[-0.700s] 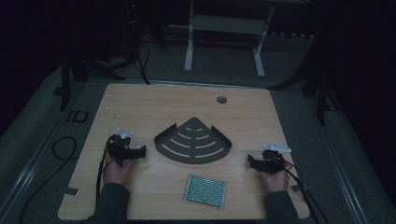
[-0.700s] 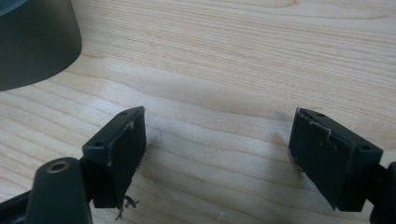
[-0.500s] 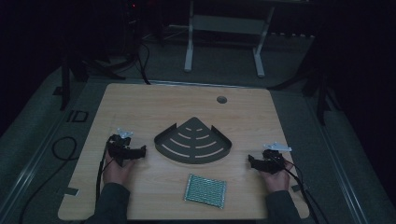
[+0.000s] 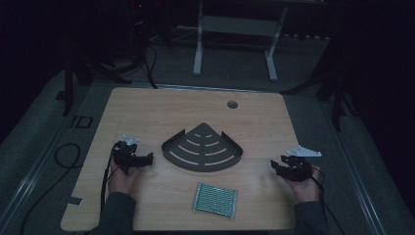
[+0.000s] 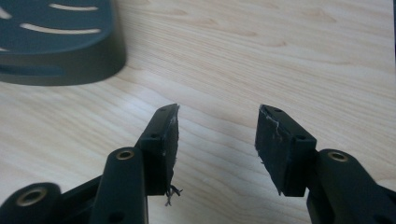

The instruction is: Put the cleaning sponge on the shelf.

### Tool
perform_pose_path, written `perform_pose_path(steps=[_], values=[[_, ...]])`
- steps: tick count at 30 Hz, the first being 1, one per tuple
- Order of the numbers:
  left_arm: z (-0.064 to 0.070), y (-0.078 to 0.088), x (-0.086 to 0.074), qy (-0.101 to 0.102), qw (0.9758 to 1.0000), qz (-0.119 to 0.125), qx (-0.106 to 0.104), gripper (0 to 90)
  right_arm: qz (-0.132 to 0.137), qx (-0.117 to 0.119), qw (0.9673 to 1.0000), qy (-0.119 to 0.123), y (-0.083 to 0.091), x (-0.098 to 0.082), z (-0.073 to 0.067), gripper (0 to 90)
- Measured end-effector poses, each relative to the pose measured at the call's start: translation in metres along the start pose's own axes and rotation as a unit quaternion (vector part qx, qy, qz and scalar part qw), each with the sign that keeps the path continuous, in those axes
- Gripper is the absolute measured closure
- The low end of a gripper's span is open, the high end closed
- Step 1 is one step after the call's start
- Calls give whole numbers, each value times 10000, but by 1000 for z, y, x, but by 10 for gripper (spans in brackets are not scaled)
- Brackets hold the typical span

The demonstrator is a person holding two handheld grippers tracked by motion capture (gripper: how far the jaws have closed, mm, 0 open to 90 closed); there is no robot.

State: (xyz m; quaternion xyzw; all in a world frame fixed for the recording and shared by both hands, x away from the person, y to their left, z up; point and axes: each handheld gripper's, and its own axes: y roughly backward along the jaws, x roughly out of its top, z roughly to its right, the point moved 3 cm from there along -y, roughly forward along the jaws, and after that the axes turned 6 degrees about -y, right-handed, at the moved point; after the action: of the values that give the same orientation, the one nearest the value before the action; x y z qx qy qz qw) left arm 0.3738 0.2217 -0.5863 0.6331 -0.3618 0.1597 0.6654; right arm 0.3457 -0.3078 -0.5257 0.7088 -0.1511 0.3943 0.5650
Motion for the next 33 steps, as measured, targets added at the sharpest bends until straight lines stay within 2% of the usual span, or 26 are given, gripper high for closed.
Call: perform_pose_path(steps=[3, 5, 7, 16, 20, 28, 33], values=[[0, 0, 0, 2, 10000, 0, 1, 18, -11, 89, 9999, 64, 5, 3, -3, 495], [0, 0, 0, 3, 10000, 0, 0, 18, -141, 275, 9994, 135, 12, 7, -9, 505], [0, 0, 0, 2, 10000, -4, 2, 18, -212, 350, 9989, 227, 15, 9, -12, 509], [0, 0, 0, 3, 10000, -3, 5, 18, -465, 786, 9945, 515, 29, 23, -34, 553], [0, 0, 0, 4, 10000, -3, 5, 18, -571, 981, 9912, 684, 27, 27, -44, 621], [0, 0, 0, 4, 10000, -3, 5, 17, -625, 1178, 9848, 1114, 25, 34, -64, 728], [0, 0, 0, 4, 10000, -3, 6, 18, -759, 1263, 9789, 1413, 18, 30, -82, 812]])
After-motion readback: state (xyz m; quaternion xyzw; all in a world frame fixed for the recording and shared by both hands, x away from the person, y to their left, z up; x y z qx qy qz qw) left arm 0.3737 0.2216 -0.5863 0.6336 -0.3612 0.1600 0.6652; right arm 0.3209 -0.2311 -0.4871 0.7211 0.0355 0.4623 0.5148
